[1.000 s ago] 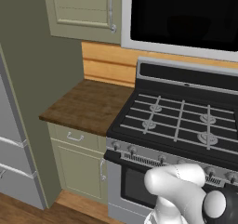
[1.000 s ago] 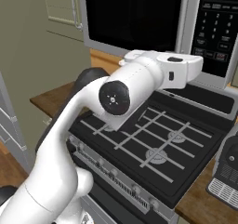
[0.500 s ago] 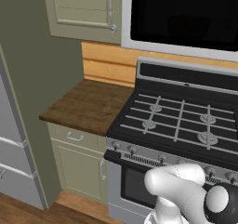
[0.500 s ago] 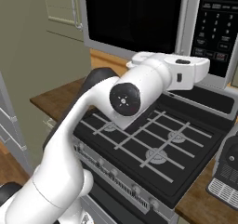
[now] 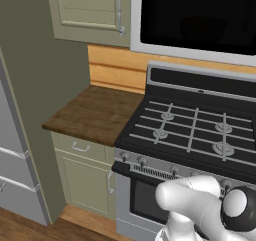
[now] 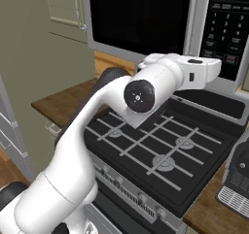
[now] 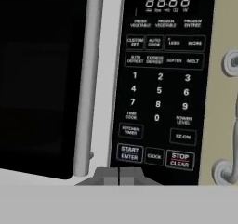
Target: Pick the sweet potato from the sink and place it in the bowl. Then pick the bowl and place it in the microwave. Then close the microwave door and press the start button.
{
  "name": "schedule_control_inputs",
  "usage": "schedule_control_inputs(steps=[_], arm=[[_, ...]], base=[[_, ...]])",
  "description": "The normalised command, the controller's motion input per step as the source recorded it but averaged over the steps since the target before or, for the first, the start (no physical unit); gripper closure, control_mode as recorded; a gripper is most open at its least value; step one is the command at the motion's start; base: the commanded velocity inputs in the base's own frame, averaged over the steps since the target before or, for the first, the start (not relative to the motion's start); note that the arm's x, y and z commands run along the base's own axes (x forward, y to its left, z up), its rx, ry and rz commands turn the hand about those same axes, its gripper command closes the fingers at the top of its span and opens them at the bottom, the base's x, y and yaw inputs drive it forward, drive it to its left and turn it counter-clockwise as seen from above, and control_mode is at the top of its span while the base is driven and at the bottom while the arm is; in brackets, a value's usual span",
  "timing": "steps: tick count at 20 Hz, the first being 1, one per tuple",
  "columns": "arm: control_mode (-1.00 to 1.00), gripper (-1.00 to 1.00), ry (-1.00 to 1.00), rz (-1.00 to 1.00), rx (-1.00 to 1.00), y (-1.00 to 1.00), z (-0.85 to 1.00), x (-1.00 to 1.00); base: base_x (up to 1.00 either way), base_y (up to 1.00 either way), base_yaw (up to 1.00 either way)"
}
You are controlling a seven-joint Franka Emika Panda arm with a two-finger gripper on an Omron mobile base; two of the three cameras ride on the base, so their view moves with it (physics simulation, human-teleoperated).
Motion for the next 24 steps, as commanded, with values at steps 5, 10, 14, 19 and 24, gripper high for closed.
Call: schedule_control_inputs(steps=[5,10,14,19,24], arm=[[-1.0,1.0,0.0,0.0,0.0,-0.2,0.0,0.31],[-1.0,1.0,0.02,0.0,0.0,-0.17,-0.03,0.31],[-1.0,1.0,0.04,0.0,0.0,-0.13,-0.09,0.3],[-1.0,1.0,0.02,0.0,0.0,-0.16,-0.02,0.23],[-1.0,1.0,0.01,0.0,0.0,-0.12,-0.05,0.14]], base=[[0.0,0.0,0.0],[0.0,0.0,0.0],[0.0,0.0,0.0],[0.0,0.0,0.0],[0.0,0.0,0.0]])
